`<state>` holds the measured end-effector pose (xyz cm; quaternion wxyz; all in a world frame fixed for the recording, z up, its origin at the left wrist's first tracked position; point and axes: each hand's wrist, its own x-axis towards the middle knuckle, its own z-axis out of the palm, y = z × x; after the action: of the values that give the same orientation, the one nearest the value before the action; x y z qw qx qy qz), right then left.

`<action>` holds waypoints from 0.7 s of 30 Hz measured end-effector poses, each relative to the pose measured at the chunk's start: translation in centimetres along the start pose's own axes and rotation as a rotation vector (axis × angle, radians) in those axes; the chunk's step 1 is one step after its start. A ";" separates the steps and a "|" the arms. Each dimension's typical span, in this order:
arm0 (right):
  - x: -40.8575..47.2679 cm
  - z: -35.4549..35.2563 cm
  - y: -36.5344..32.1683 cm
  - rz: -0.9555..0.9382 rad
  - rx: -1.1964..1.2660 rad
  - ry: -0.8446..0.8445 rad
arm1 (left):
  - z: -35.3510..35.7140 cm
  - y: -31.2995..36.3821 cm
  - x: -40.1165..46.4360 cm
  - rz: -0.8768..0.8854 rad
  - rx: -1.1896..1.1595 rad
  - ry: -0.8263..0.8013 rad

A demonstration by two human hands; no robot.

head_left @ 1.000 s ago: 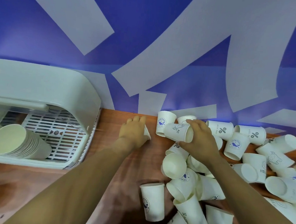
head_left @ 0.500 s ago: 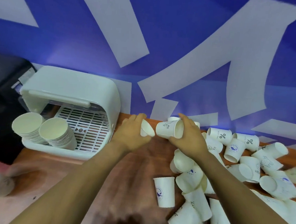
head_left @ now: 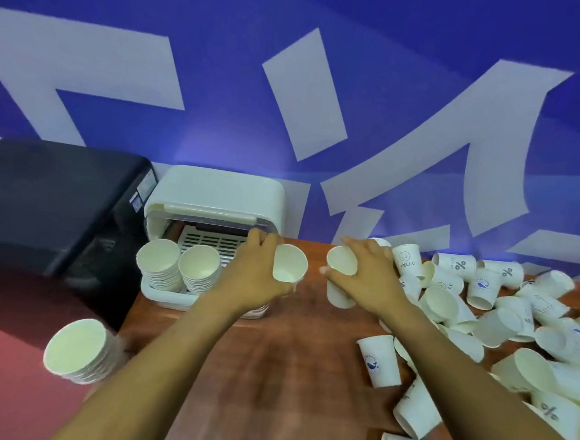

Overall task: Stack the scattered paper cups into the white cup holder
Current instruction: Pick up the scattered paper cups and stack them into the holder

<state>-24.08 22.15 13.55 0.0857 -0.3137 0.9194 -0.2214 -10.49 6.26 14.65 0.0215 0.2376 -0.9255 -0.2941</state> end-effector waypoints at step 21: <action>-2.5 8.2 -18.7 -0.090 0.131 0.045 | -12.7 -15.8 -5.4 -0.046 0.123 0.117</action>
<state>-9.59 7.60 14.97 0.0753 -0.3432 0.8897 -0.2916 3.35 -9.37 16.90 0.0541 0.2765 -0.9333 -0.2225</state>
